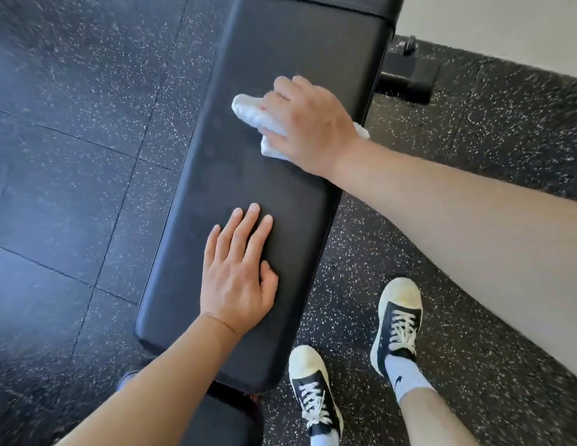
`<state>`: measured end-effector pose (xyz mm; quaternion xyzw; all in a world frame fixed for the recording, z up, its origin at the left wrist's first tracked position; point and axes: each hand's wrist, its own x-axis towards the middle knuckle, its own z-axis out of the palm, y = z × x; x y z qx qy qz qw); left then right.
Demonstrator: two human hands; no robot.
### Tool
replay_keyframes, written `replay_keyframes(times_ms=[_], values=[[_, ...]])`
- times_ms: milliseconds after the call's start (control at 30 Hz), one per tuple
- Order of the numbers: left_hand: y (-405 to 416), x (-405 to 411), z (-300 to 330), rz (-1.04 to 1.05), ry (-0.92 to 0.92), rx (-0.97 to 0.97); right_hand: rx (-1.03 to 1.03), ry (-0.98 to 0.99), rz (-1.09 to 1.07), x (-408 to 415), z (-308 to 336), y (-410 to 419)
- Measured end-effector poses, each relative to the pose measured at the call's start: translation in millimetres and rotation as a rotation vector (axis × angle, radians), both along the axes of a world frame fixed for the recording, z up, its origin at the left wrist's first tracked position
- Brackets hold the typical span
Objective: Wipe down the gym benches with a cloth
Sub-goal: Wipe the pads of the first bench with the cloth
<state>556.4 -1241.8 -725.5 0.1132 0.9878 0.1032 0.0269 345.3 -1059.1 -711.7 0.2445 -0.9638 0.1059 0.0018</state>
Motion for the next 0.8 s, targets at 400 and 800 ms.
replay_keyframes(times_ms=[400, 800], values=[[-1, -109, 15, 0.305, -0.005, 0.004, -0.033, 0.061, 0.092, -47, -2, 50], [24, -136, 1, 0.564, 0.07, 0.101, -0.197, -0.038, 0.059, -16, 5, -30]])
